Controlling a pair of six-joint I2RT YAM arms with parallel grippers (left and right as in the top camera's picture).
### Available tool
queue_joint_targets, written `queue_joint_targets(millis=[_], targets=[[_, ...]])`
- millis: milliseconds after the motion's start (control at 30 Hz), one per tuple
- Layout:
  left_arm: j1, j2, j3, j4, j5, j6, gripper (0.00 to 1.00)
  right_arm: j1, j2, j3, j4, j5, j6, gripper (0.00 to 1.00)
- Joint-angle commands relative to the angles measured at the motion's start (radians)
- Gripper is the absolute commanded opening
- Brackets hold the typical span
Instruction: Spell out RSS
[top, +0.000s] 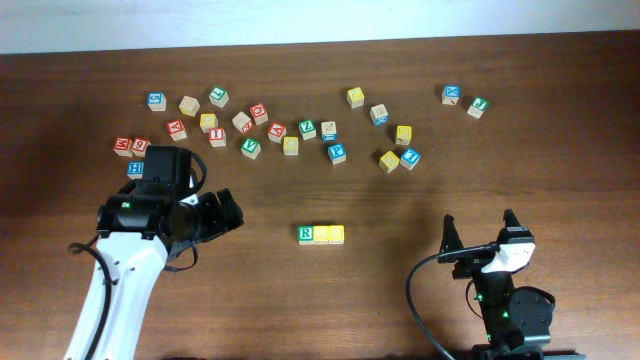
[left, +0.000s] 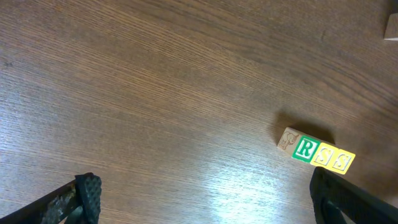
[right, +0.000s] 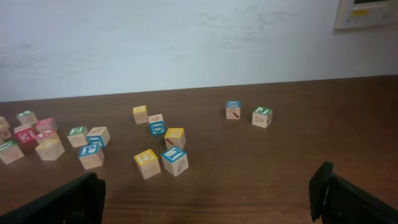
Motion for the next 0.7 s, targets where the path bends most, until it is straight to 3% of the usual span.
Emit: queue_joint_targets(millis=[0, 200, 667], targets=[[0.004, -0.013, 0.011, 0.001, -0.004, -0.002, 0.99, -0.006, -0.011, -0.005, -0.011, 0.043, 0.011, 0.98], [0.004, -0.012, 0.011, 0.001, -0.004, -0.002, 0.99, -0.006, -0.011, -0.005, -0.010, 0.002, -0.162, 0.98], [0.004, -0.013, 0.011, 0.001, -0.004, -0.002, 0.99, -0.006, -0.011, -0.005, -0.012, 0.030, -0.083, 0.98]])
